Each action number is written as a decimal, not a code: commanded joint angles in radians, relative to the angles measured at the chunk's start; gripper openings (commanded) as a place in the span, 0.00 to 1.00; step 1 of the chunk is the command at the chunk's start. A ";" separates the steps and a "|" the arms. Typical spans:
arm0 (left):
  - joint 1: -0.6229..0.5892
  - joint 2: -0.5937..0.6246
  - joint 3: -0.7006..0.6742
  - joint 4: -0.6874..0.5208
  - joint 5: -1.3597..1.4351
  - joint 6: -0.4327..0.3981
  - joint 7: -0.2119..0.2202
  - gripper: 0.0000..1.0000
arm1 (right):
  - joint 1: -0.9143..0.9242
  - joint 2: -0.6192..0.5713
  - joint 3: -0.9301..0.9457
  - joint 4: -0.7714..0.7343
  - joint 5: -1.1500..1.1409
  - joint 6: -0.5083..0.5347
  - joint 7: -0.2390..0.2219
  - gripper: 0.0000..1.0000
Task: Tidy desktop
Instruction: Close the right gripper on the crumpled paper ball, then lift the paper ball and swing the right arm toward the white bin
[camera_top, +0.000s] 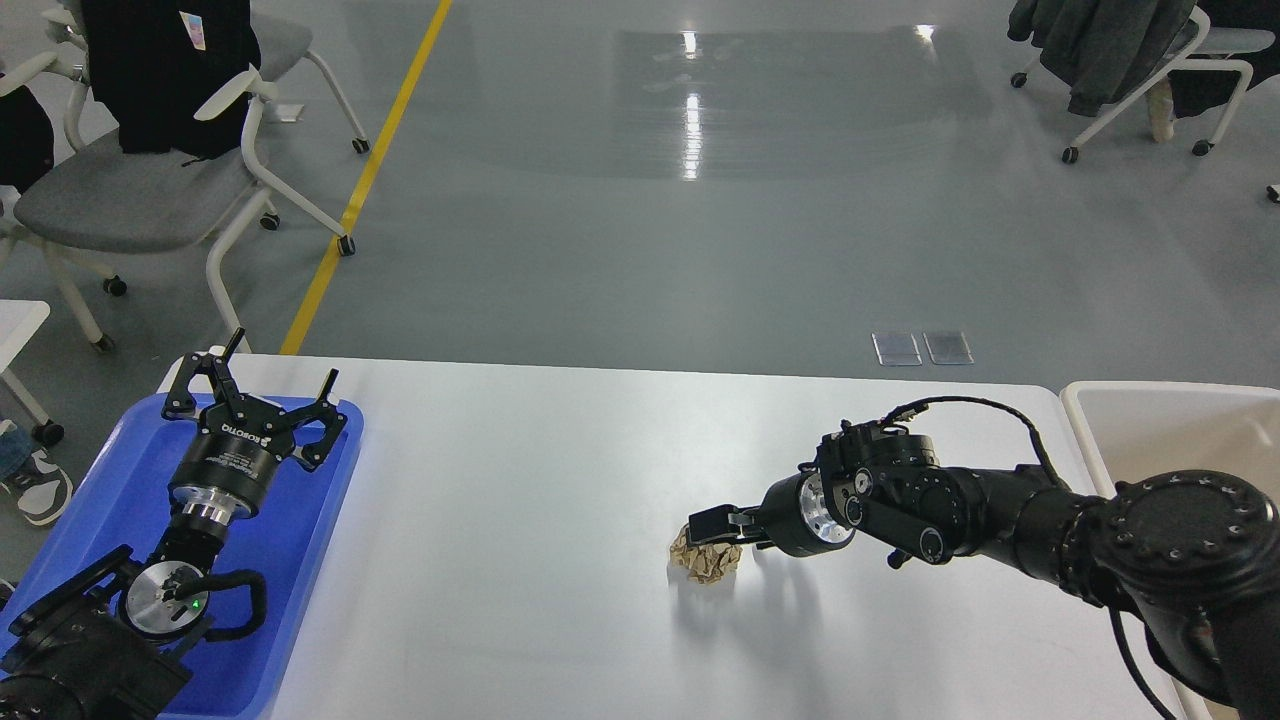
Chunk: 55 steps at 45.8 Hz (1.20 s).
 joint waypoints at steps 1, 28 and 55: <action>0.000 0.000 0.000 0.000 0.000 0.000 0.000 0.99 | -0.017 0.000 -0.072 -0.002 -0.008 -0.066 0.001 0.95; -0.001 0.000 0.000 0.000 0.000 0.000 0.000 0.99 | 0.099 0.000 -0.167 0.068 -0.031 -0.092 0.008 0.00; -0.001 0.000 0.000 0.000 0.000 0.000 0.000 0.99 | 0.556 -0.170 -0.218 0.449 0.067 0.160 0.008 0.00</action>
